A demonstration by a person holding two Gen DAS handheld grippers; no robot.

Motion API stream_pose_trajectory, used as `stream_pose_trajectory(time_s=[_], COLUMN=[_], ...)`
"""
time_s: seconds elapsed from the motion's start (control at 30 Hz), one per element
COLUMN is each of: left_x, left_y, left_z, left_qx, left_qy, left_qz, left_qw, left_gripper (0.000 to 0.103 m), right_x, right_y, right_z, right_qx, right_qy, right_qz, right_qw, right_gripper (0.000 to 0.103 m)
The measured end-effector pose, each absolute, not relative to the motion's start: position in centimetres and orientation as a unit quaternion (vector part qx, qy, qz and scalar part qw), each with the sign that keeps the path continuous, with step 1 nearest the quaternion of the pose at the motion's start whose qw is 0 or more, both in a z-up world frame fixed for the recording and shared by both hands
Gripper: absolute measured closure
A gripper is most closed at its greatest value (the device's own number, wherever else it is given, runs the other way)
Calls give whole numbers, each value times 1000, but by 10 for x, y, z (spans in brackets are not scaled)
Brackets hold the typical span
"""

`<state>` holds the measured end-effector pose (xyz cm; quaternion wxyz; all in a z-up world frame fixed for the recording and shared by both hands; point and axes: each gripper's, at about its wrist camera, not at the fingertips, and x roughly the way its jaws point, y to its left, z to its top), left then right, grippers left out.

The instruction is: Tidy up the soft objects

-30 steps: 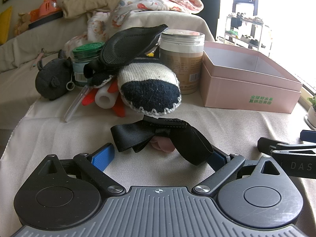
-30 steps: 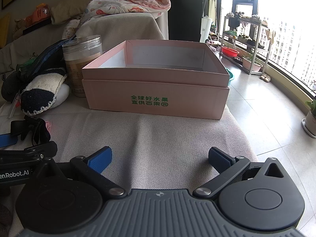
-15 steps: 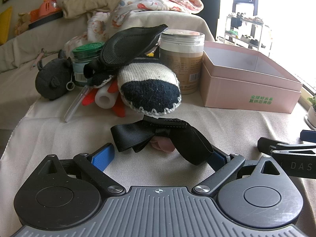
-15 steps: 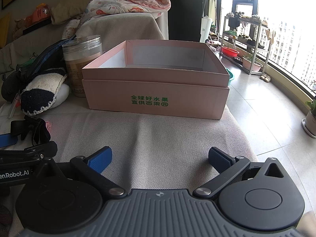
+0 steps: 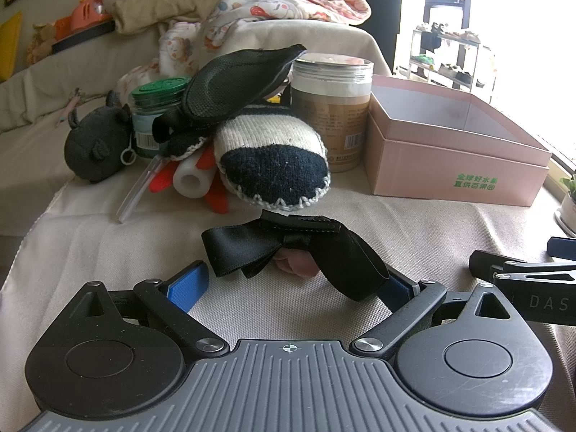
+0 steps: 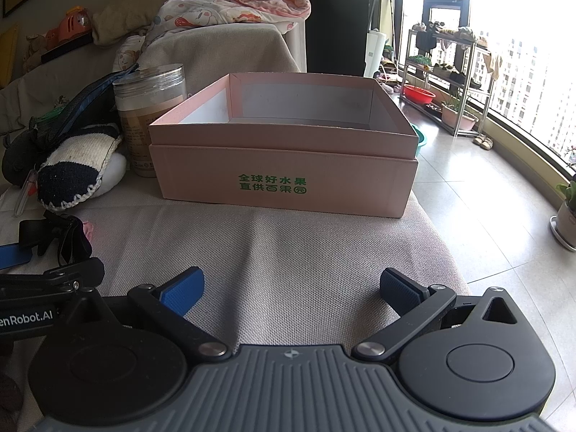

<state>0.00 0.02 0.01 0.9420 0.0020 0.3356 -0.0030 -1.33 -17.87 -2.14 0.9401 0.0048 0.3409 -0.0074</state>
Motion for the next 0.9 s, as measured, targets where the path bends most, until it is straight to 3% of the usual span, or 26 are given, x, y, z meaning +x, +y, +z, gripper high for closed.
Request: stream_pose_trajectory(time_s=[0.57,0.9], left_x=[0,-5], left_y=[0,11], left_z=[0,5], left_qx=[2,-16], left_qy=[335,332], left_qz=[-3,-31], left_qw=[942,943], left_gripper=[3,5], right_x=[-14,8], right_y=[-180,-179], right_z=[-22,-11], right_qx=[5,-4], right_qy=[343,423], right_qz=[-4,8], right_qw=[939,906], right_gripper=[0,0])
